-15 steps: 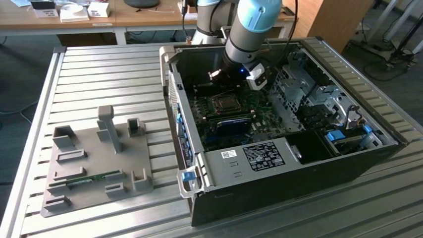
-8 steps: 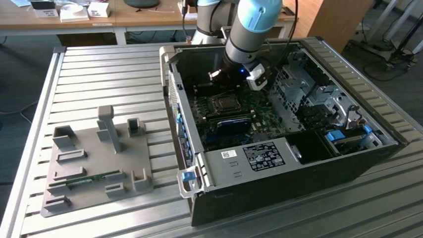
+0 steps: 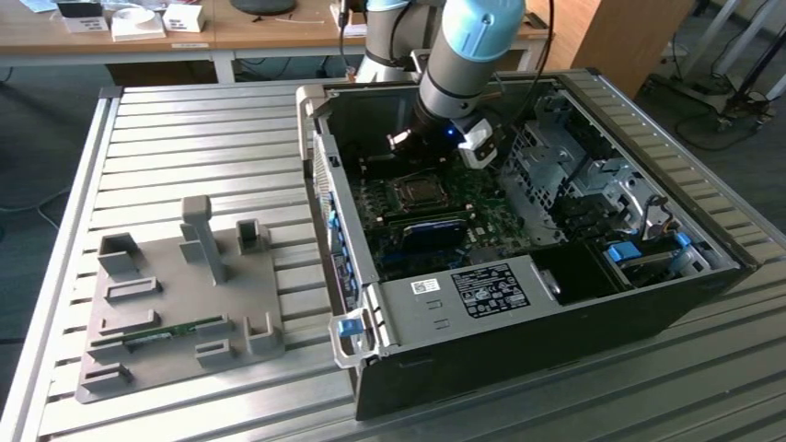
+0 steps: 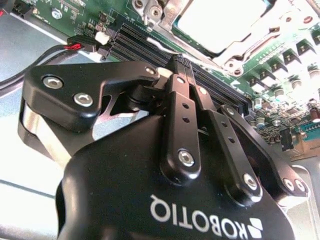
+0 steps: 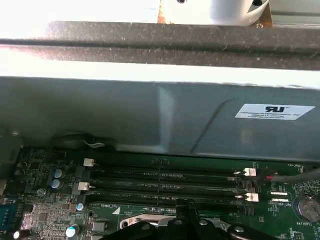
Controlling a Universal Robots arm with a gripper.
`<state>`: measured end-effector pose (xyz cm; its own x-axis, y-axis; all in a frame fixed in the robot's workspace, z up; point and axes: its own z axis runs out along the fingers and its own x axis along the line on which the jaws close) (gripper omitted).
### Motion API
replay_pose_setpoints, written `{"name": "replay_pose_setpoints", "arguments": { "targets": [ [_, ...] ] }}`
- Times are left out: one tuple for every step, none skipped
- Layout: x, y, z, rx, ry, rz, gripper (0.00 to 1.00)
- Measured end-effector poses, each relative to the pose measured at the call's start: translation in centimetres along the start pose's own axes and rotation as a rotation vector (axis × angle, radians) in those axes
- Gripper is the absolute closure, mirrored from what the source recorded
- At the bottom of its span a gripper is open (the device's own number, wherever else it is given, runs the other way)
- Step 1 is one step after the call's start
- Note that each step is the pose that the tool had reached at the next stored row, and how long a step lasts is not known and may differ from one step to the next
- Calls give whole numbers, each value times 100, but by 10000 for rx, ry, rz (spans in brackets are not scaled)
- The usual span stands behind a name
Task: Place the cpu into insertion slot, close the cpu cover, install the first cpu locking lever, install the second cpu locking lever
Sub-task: 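Install the first cpu locking lever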
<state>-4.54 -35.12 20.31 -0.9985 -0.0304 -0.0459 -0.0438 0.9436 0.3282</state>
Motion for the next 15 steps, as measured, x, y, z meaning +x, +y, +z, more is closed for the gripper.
{"name": "replay_pose_setpoints", "arguments": {
  "targets": [
    [0,0,0,1,0,0,89],
    [0,0,0,1,0,1,89],
    [0,-1,-1,2,0,1,89],
    [0,-1,-1,2,1,0,89],
    [0,-1,-1,2,1,0,89],
    [0,-1,-1,2,1,0,89],
    [0,-2,-1,3,1,0,89],
    [0,-2,-2,8,-1,2,89],
    [0,-3,-5,13,3,0,89],
    [0,-3,-3,7,4,-1,89],
    [0,-3,-3,5,2,0,89],
    [0,-2,-1,2,1,-1,89],
    [0,-2,-1,2,0,0,89],
    [0,-3,-2,2,0,1,89],
    [0,-3,-2,2,0,1,89]
  ]
}}
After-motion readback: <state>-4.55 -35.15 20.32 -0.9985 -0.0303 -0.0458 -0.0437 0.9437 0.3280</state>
